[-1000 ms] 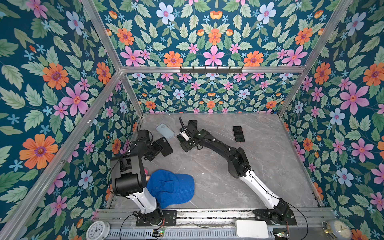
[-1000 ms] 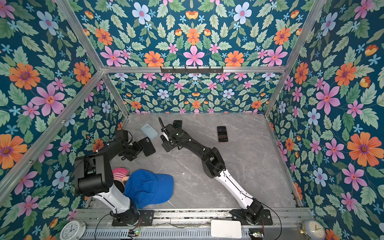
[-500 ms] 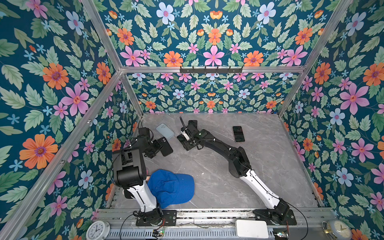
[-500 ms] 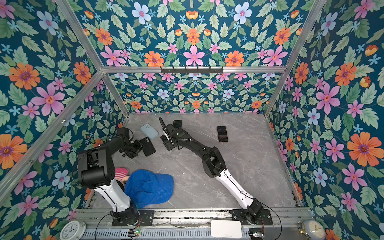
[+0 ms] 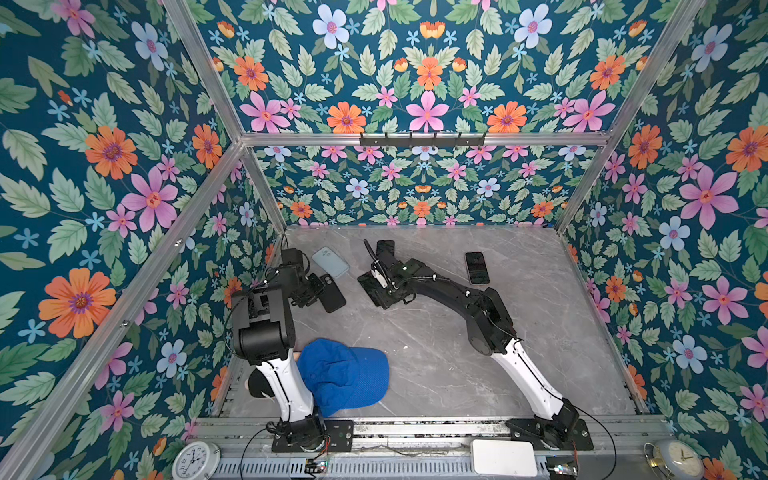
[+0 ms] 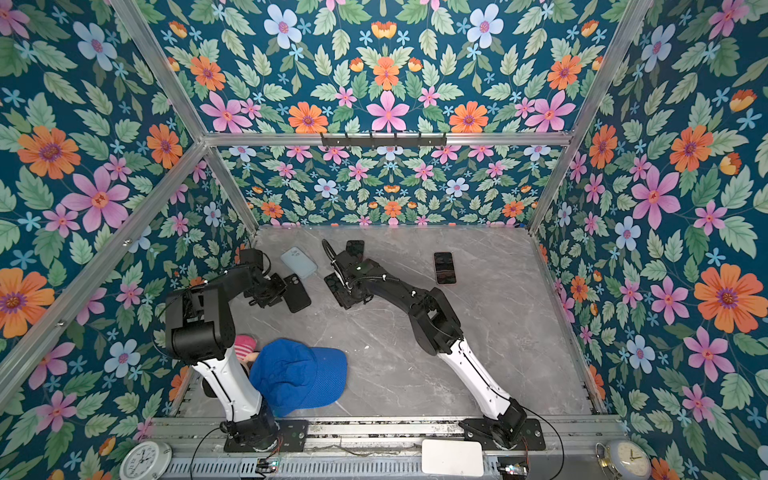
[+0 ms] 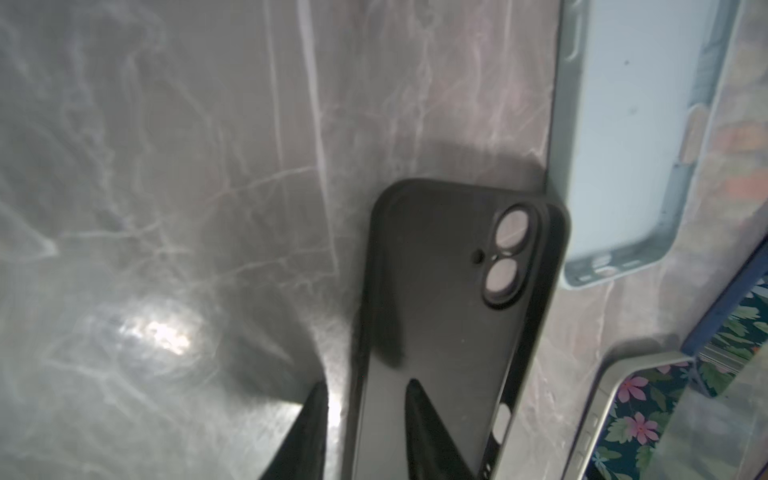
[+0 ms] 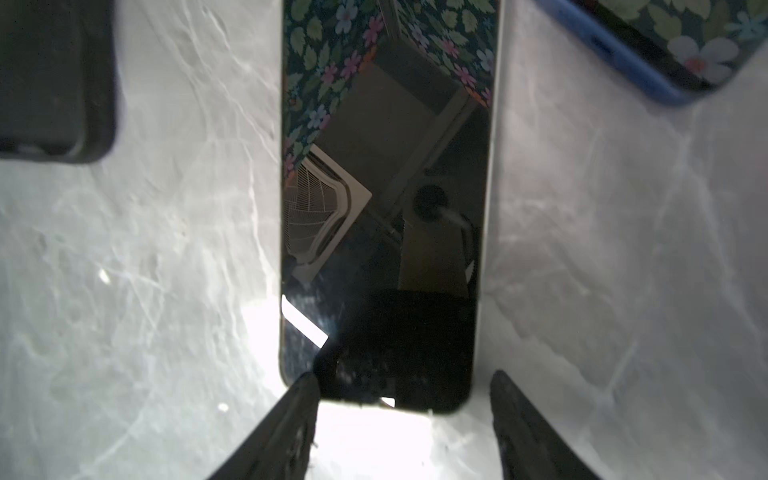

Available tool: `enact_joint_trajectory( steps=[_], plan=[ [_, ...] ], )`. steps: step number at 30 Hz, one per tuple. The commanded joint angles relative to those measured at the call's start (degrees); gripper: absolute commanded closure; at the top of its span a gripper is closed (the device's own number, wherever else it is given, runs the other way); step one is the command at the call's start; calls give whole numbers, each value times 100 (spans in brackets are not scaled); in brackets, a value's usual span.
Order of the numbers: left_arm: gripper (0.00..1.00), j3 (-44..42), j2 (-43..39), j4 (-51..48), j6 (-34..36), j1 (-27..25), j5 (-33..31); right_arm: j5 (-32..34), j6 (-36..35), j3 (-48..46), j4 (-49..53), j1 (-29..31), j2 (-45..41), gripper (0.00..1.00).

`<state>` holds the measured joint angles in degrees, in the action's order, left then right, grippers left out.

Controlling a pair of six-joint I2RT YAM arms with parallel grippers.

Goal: Put the phone into the phone case
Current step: 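Grip the black case with left gripper while right gripper grips the phone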

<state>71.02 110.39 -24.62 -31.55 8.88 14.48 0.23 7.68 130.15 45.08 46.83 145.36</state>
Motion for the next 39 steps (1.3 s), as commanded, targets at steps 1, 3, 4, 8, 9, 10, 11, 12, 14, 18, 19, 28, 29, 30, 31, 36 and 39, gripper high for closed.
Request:
enact_joint_trajectory(
  steps=[1, 3, 4, 8, 9, 10, 11, 12, 14, 18, 19, 28, 29, 30, 31, 36, 39],
  plan=[
    [74, 17, 140, -219, -5, -44, -91, 96, 80, -130, 8, 19, -121, 35],
    [80, 45, 159, -218, -1, -71, -68, -18, 76, -130, 2, 19, -152, 35],
    [82, 54, 166, -218, -5, -80, -64, -84, 54, -130, -14, 28, -179, 35],
    [88, 49, 150, -227, -9, -115, -41, -163, -93, -144, -219, 36, -263, 29],
    [89, 48, 150, -227, -10, -123, -44, -147, -123, -118, -276, 36, -259, 27],
    [89, 45, 150, -236, -9, -132, -47, -125, -139, -83, -331, 35, -245, 25],
    [90, 35, 150, -236, -7, -146, -56, -87, -158, -33, -397, 32, -204, 21],
    [91, 26, 141, -236, -6, -155, -55, -57, -178, 57, -437, 32, -128, 19],
    [92, 9, 136, -245, -1, -168, -58, -12, -188, 355, -426, 37, 94, 15],
    [95, -55, 38, -279, 22, -177, -77, 116, -221, 1174, -225, 37, 645, 10],
    [96, -84, 4, -282, 27, -177, -83, 139, -230, 1311, -192, 37, 748, 10],
    [97, -375, -413, -376, 60, -329, -90, 233, -345, 1673, -386, 67, 1075, 7],
    [97, -413, -458, -384, 61, -357, -81, 285, -354, 1742, -380, 80, 1142, 7],
    [97, -452, -505, -393, 64, -377, -79, 348, -341, 1817, -356, 102, 1218, 7],
    [97, -481, -538, -399, 61, -395, -77, 427, -329, 1858, -328, 113, 1285, 8],
    [97, -577, -659, -428, 87, -437, -110, 698, -149, 2053, 58, 177, 1568, 14],
    [98, -573, -660, -439, 110, -444, -130, 548, 48, 1961, 339, 177, 1518, 20]
  ],
)
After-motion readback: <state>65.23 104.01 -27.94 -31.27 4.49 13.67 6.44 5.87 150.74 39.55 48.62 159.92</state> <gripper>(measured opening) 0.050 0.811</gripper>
